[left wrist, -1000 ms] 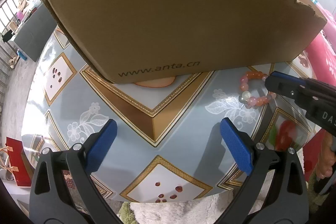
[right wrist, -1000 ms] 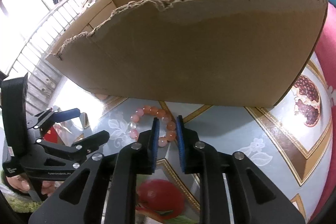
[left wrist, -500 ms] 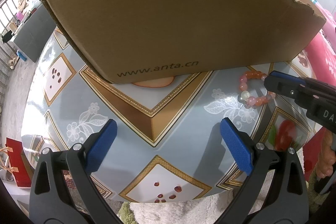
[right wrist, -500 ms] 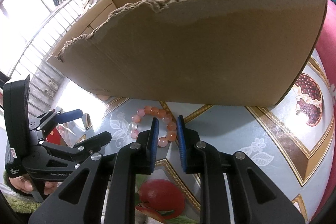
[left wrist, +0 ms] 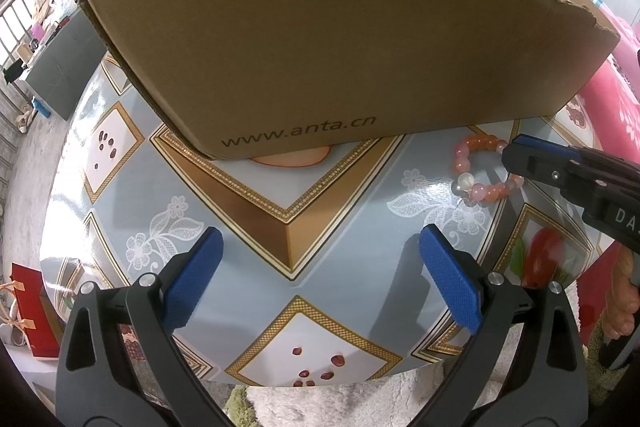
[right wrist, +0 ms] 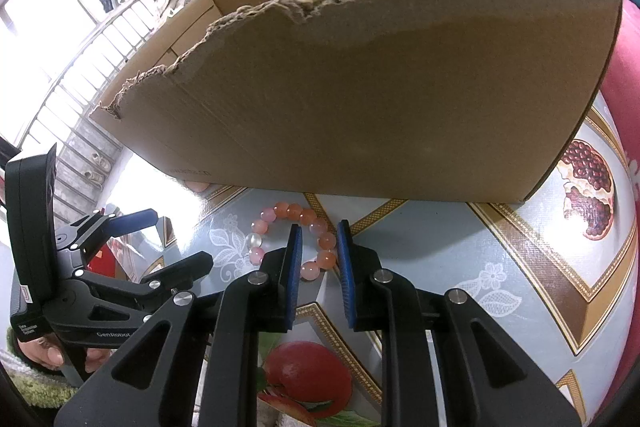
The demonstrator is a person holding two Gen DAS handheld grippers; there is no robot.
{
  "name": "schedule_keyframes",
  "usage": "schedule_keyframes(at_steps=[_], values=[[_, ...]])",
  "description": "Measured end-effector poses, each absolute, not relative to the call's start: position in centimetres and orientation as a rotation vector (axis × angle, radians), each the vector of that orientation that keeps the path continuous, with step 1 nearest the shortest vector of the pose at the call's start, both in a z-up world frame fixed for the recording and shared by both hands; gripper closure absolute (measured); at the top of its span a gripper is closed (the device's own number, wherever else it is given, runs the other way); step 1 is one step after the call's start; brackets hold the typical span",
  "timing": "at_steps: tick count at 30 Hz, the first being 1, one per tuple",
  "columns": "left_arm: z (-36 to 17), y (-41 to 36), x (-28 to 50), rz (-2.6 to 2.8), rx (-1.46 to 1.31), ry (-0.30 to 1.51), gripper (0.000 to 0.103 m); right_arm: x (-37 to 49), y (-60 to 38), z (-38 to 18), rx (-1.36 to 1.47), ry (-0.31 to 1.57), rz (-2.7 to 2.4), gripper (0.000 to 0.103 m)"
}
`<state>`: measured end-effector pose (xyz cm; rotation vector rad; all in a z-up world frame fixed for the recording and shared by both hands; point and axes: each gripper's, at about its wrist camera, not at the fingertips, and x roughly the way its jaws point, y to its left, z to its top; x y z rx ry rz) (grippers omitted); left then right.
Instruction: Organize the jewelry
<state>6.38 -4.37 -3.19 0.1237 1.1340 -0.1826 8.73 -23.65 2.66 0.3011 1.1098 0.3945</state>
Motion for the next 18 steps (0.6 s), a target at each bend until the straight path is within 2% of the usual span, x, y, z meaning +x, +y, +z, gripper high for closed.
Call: schedule_keyframes(at_steps=[18], values=[[-2.94, -4.45, 6.06, -0.249, 0.133, 1.082, 0.008, 8.7, -23.71, 2.77, 0.287, 1.099, 0.387, 0.085]])
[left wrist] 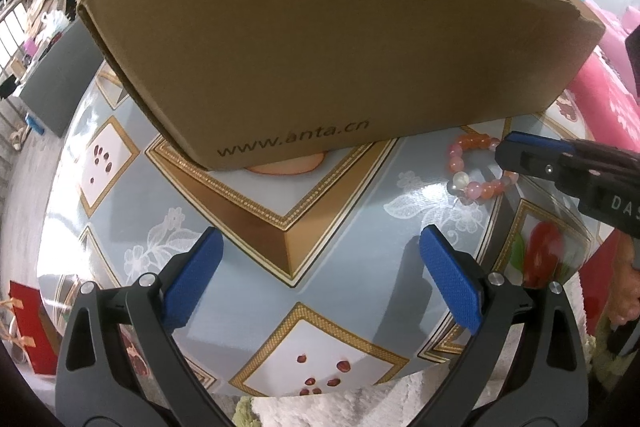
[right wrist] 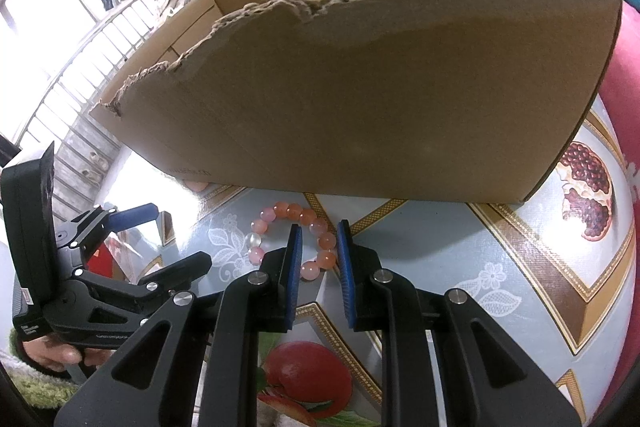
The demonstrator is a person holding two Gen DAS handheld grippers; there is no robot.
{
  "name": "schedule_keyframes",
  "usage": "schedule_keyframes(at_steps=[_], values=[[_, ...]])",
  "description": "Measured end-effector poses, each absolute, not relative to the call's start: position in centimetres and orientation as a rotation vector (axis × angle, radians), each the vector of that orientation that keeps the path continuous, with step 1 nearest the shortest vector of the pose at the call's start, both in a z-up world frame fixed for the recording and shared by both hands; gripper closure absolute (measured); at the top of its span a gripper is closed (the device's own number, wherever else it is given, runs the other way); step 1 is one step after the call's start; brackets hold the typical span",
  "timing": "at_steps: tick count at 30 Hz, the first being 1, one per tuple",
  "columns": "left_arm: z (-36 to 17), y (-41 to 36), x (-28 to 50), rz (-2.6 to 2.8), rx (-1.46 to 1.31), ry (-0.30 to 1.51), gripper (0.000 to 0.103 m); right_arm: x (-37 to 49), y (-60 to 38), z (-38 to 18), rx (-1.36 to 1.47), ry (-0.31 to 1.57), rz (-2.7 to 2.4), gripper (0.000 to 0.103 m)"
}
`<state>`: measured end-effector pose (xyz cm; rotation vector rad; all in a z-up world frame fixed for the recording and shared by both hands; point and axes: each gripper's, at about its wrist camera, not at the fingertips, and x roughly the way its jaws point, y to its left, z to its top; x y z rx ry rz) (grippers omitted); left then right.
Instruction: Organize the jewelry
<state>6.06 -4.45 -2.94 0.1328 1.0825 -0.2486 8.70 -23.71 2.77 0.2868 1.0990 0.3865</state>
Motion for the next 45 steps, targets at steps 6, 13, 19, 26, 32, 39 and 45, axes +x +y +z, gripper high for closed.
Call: schedule_keyframes(at_steps=[6, 13, 19, 26, 32, 39, 45], values=[[-1.1, -5.2, 5.7, -0.42, 0.061, 0.976, 0.012, 8.4, -23.8, 3.1, 0.223, 1.082, 0.361, 0.085], [-0.7, -8.1, 6.7, -0.528, 0.101, 0.945, 0.049, 8.5, -23.9, 3.1, 0.185, 1.07, 0.382, 0.085], [-1.9, -9.3, 7.7, -0.582, 0.11, 0.972, 0.067, 8.7, -23.5, 3.2, 0.135, 1.063, 0.412, 0.085], [-2.8, -11.1, 7.5, -0.61, 0.176, 0.972, 0.088, 8.8, -23.1, 3.4, 0.065, 1.051, 0.432, 0.093], [-1.7, -10.9, 6.3, -0.66, 0.179, 0.936, 0.095, 8.2, -24.1, 4.8, 0.091, 1.008, 0.446, 0.093], [2.0, -10.6, 3.3, -0.738, 0.192, 0.828, 0.095, 5.9, -25.5, 7.9, 0.089, 0.944, 0.435, 0.093], [7.7, -9.2, 2.4, -0.797, 0.143, 0.693, 0.095, 5.4, -25.6, 13.6, 0.053, 0.8, 0.446, 0.093]])
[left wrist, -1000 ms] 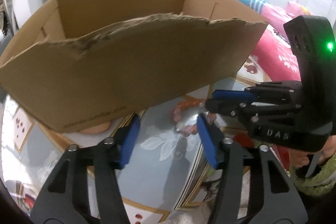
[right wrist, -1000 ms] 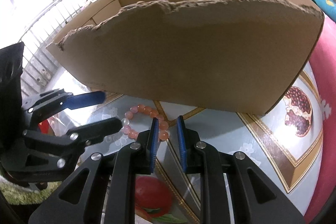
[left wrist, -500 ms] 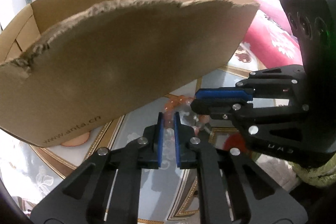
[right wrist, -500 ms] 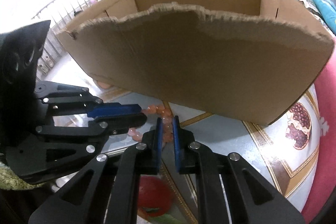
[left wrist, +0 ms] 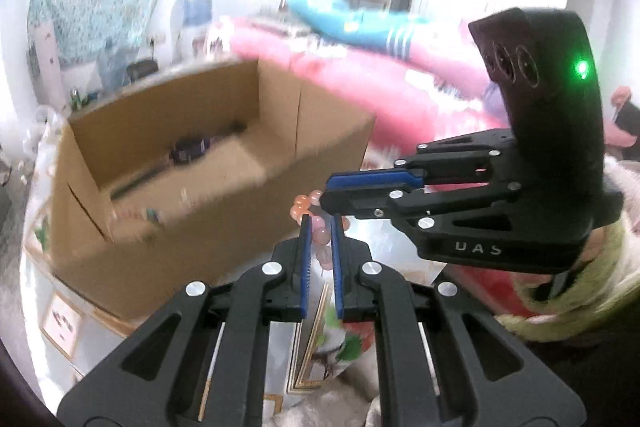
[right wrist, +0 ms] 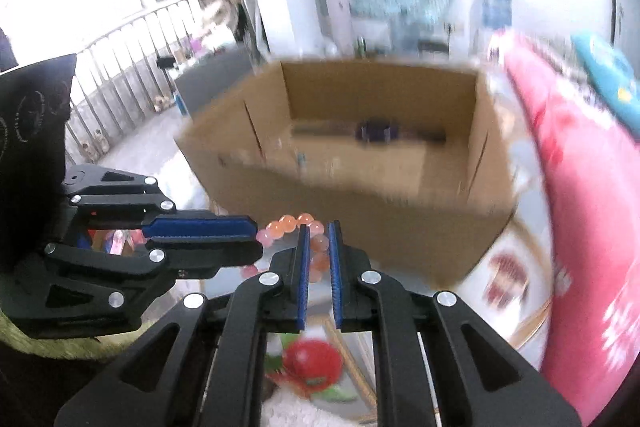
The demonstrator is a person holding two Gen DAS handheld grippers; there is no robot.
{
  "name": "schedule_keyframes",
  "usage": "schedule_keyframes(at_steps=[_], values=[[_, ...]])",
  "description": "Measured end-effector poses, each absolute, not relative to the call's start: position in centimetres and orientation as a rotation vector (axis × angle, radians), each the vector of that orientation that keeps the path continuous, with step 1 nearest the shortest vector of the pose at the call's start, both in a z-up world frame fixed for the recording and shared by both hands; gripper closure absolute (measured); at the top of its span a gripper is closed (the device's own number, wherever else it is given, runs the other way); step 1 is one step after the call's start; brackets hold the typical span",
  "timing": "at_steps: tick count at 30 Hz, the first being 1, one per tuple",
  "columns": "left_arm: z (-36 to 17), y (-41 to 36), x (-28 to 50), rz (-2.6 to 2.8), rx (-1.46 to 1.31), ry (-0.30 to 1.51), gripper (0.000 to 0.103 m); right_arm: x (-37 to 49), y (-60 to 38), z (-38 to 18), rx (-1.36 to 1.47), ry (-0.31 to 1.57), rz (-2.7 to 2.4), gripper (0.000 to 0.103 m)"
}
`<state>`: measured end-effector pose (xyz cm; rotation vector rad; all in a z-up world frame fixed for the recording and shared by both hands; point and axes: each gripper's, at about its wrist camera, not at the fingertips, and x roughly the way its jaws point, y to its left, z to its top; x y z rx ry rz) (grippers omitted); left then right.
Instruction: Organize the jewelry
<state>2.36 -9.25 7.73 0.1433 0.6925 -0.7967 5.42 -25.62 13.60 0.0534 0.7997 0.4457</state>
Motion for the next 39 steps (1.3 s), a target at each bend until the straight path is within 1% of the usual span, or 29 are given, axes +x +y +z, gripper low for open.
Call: schedule_keyframes(at_steps=[2, 5, 8, 13, 14, 16, 18, 22, 29, 30, 31, 32, 33, 34, 35, 36, 37, 38, 39], values=[[9.4, -8.6, 2.8, -0.805, 0.122, 0.655, 0.095, 6.0, -25.6, 15.8, 0.034, 0.74, 0.461, 0.093], [11.3, -8.4, 5.3, -0.786, 0.084, 0.643, 0.095, 8.2, -25.4, 17.6, 0.013, 0.714, 0.488, 0.093], [11.3, -7.8, 9.1, -0.776, 0.01, 0.716, 0.095, 11.7, -25.9, 17.3, 0.035, 0.787, 0.517, 0.093], [8.5, -7.7, 15.0, -0.774, -0.06, 0.888, 0.094, 16.7, -25.7, 14.1, 0.076, 0.969, 0.525, 0.093], [7.6, -7.8, 15.7, -0.759, -0.06, 0.914, 0.093, 17.4, -25.5, 13.2, 0.072, 1.005, 0.515, 0.093], [5.9, -7.8, 17.0, -0.713, -0.06, 0.969, 0.079, 18.3, -25.3, 11.8, 0.078, 1.052, 0.511, 0.092], [4.8, -7.4, 17.2, -0.686, -0.085, 0.993, 0.078, 18.0, -25.3, 11.3, 0.079, 1.059, 0.497, 0.092], [5.1, -5.7, 15.8, -0.671, -0.126, 0.941, 0.078, 16.9, -27.0, 11.8, 0.124, 1.013, 0.49, 0.092], [7.6, -2.2, 12.0, -0.654, -0.177, 0.806, 0.077, 14.1, -31.2, 13.4, 0.268, 0.903, 0.458, 0.092], [8.1, -2.0, 11.2, -0.663, -0.174, 0.788, 0.075, 13.3, -31.6, 13.7, 0.289, 0.881, 0.467, 0.092], [8.6, -1.7, 10.4, -0.669, -0.17, 0.764, 0.067, 12.1, -31.9, 14.3, 0.318, 0.846, 0.487, 0.091], [9.1, -1.6, 9.5, -0.671, -0.167, 0.743, 0.061, 11.2, -32.0, 14.8, 0.337, 0.821, 0.502, 0.084], [9.6, -1.4, 8.3, -0.673, -0.162, 0.716, 0.051, 10.2, -32.1, 15.2, 0.351, 0.794, 0.519, 0.071], [9.9, -1.3, 7.6, -0.676, -0.158, 0.699, 0.043, 8.8, -32.0, 15.6, 0.36, 0.761, 0.544, 0.065], [10.2, -1.3, 6.7, -0.677, -0.152, 0.683, 0.039, 7.7, -31.8, 15.9, 0.357, 0.743, 0.562, 0.055], [10.4, -1.5, 5.8, -0.669, -0.135, 0.669, 0.031, 6.8, -31.5, 16.1, 0.348, 0.734, 0.574, 0.049], [10.4, -1.6, 5.2, -0.651, -0.119, 0.663, 0.02, 5.6, -30.7, 16.0, 0.322, 0.732, 0.577, 0.046], [10.4, -1.9, 4.7, -0.617, -0.098, 0.657, 0.016, 4.9, -30.2, 15.9, 0.295, 0.74, 0.563, 0.041], [10.3, -2.2, 4.0, -0.556, -0.069, 0.65, 0.015, 4.2, -29.5, 15.6, 0.251, 0.756, 0.529, 0.037]])
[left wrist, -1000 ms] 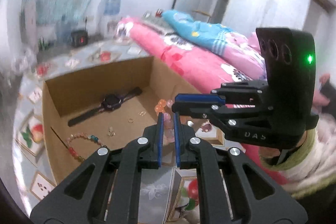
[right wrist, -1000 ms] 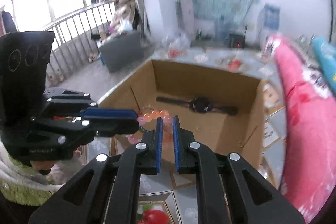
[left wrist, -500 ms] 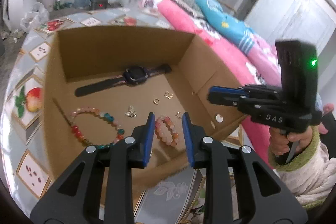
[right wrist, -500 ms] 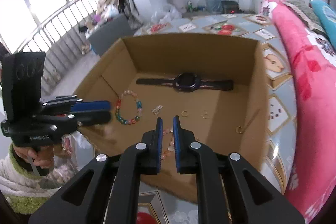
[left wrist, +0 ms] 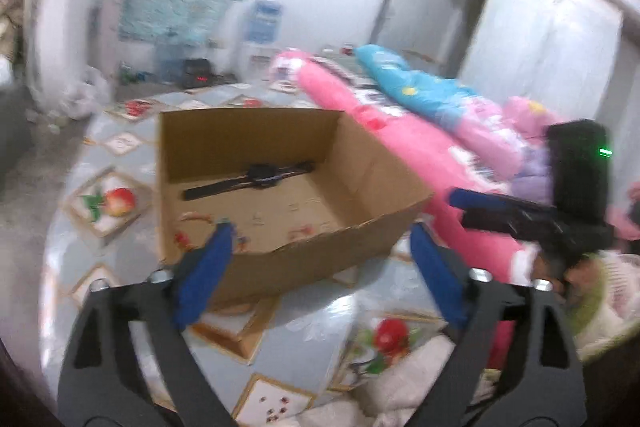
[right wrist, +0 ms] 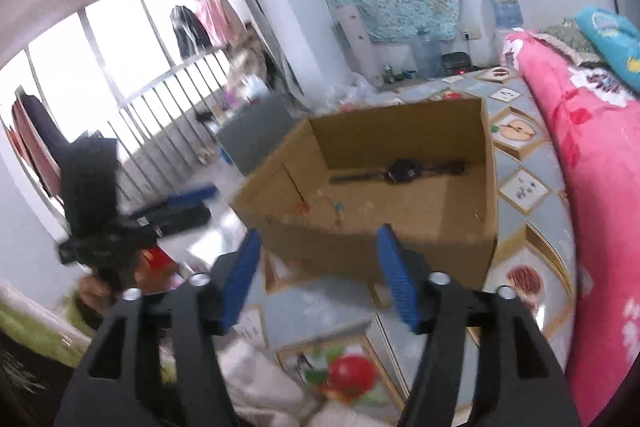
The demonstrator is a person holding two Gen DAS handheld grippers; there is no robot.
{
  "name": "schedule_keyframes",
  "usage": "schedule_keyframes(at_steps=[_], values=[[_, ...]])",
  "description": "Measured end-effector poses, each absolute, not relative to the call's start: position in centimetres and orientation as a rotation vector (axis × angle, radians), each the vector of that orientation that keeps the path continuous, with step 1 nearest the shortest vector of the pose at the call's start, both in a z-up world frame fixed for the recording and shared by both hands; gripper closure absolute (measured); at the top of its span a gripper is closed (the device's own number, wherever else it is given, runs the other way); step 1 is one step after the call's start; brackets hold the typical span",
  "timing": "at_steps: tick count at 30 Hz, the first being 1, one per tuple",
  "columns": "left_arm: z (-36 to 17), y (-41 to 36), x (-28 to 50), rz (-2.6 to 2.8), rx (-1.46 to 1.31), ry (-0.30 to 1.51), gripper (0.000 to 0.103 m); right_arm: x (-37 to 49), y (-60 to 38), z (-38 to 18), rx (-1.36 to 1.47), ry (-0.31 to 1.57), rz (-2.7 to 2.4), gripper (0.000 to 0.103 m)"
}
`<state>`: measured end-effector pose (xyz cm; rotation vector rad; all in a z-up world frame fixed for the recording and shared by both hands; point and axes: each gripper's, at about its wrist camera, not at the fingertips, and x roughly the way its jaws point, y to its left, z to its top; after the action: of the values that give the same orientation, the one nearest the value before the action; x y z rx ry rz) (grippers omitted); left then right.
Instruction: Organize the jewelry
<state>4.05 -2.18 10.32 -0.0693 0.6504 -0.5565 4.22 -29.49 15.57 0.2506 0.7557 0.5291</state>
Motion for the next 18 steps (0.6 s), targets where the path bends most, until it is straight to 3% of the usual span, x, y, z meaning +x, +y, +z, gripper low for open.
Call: schedule_keyframes(at_steps=[7, 12, 18], values=[[8.5, -3.6, 4.5, -0.244, -0.018, 0.731, 0.01, 4.9, -25.7, 12.6, 0.007, 0.889, 0.255, 0.024], [7.1, -3.9, 5.9, -0.08, -0.006, 0.786, 0.01, 6.0, -26.0, 12.9, 0.039, 0.882, 0.156, 0.015], [6.7, -4.9, 7.2, -0.029, 0.111, 0.86, 0.01, 6.6, -26.0, 12.8, 0.073, 0.877, 0.125, 0.011]])
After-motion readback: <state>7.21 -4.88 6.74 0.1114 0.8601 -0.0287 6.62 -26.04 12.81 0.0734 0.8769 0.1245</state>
